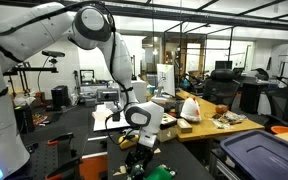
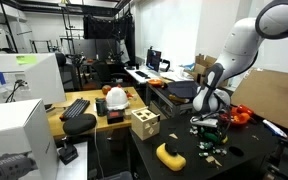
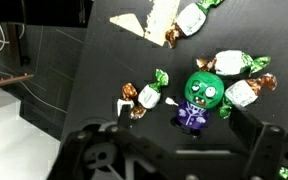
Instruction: Put one of the candies in the orange bowl
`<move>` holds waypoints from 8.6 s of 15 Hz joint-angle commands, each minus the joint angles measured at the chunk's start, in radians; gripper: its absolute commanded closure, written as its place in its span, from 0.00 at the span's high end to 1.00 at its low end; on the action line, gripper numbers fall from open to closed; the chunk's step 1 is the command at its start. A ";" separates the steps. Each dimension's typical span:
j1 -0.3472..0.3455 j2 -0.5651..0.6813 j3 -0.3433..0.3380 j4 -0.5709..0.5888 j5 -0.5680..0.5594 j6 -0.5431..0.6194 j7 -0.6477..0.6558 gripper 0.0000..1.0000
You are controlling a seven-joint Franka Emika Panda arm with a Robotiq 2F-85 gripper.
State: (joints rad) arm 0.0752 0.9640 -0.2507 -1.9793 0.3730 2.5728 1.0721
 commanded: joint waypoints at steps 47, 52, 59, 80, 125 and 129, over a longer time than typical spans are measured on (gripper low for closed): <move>-0.227 -0.247 -0.037 -0.127 0.087 0.342 0.324 0.14; -0.226 -0.211 -0.118 -0.088 0.068 0.333 0.371 0.14; -0.223 -0.144 -0.215 -0.033 0.046 0.303 0.474 0.14; -0.204 0.062 -0.347 0.198 -0.073 0.254 0.741 0.14; -0.013 -0.734 -0.040 -0.393 -0.708 -0.088 -0.609 1.00; -0.031 -0.782 -0.005 -0.419 -0.821 -0.102 -0.734 1.00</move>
State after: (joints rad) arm 0.0636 0.2547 -0.2820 -2.3539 -0.3784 2.4988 0.4293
